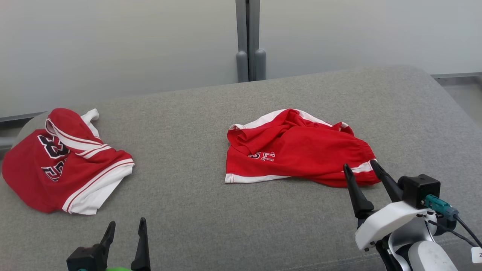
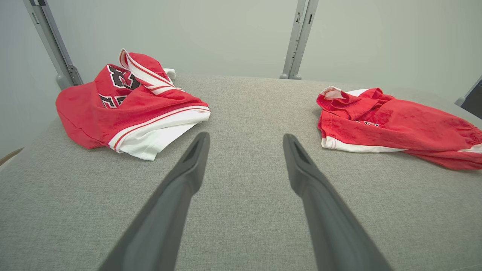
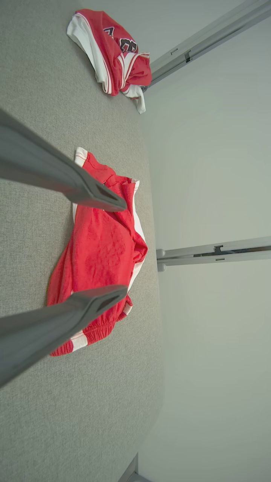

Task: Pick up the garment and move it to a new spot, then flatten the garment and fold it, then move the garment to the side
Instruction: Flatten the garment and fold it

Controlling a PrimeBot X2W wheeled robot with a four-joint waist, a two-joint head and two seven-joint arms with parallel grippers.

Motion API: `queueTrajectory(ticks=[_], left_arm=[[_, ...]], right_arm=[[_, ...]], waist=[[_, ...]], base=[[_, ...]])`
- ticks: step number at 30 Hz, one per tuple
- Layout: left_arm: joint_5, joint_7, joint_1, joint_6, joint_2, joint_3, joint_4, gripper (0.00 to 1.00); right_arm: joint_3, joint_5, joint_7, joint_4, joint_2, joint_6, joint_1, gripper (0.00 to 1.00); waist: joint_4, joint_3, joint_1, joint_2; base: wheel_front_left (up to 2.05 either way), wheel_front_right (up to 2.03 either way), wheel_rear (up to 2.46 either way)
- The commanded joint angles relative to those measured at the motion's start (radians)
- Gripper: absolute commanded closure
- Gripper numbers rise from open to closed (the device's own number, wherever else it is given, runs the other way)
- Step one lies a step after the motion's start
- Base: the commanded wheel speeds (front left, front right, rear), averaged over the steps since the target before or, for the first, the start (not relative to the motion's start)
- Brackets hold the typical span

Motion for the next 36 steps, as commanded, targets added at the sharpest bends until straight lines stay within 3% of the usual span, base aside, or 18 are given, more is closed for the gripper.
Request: queueTrajectory(ticks=[1, 13, 22, 36], left_arm=[[-0.002, 0.000, 0.019, 0.002, 0.007, 0.002, 0.003, 0.00], [0.015, 0.020, -0.023, -0.008, -0.014, -0.030, 0.009, 0.00], [0.033, 0.025, -0.073, -0.037, -0.044, -0.064, 0.038, 0.00], [0.074, 0.037, -0.190, -0.084, -0.096, -0.114, 0.079, 0.00]], right_arm=[[-0.001, -0.001, 0.003, -0.005, 0.002, 0.000, 0.016, 0.00], [-0.049, 0.031, 0.110, 0.072, -0.045, 0.000, -0.026, 0.00], [-0.050, 0.091, 0.202, 0.165, -0.152, 0.000, -0.138, 0.00], [0.049, 0.239, 0.309, 0.448, -0.263, 0.000, -0.385, 0.00]], waist=[[0.000, 0.000, 0.0000, 0.0000], [0.001, 0.023, 0.0000, 0.0000], [0.002, 0.077, 0.0000, 0.0000], [0.041, 0.185, 0.0000, 0.0000]], base=[[0.00, 0.00, 0.00], [0.00, 0.00, 0.00], [0.00, 0.00, 0.00], [0.00, 0.00, 0.00]])
